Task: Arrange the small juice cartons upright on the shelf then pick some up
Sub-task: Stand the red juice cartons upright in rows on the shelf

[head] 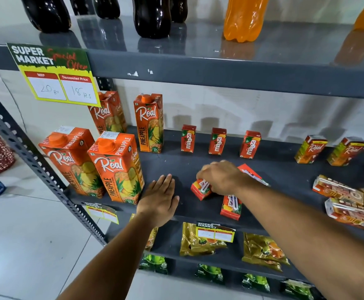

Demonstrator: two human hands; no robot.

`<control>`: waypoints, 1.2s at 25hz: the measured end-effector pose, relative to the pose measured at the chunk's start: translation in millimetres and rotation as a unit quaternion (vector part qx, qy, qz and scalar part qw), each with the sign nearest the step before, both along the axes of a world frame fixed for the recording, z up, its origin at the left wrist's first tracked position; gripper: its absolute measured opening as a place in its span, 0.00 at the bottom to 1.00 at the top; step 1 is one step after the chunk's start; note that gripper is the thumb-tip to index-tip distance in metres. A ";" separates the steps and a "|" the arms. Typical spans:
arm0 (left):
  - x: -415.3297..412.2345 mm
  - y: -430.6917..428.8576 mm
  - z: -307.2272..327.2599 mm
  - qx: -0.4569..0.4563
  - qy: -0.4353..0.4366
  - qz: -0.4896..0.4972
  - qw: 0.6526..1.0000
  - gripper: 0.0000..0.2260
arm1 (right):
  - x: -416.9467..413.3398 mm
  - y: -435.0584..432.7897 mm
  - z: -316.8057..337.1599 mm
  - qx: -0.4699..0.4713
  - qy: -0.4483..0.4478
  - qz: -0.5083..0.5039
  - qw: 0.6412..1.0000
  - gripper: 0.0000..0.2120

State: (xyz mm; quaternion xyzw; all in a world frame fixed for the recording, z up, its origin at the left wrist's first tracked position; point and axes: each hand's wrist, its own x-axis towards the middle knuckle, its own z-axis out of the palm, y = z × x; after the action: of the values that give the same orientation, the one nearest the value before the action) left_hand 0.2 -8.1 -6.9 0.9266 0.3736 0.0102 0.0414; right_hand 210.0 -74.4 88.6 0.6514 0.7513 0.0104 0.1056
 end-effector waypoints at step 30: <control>-1.1 -0.8 1.4 -0.006 -0.008 0.017 1.000 0.29 | -30.6 40.5 44.5 0.010 0.168 -0.250 0.954 0.25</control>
State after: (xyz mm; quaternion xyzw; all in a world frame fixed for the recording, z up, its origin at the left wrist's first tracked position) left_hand -0.9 -8.9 -5.6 0.9198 0.3889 0.0158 0.0502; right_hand 179.3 -34.0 133.1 0.8114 0.5715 -0.1187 -0.0297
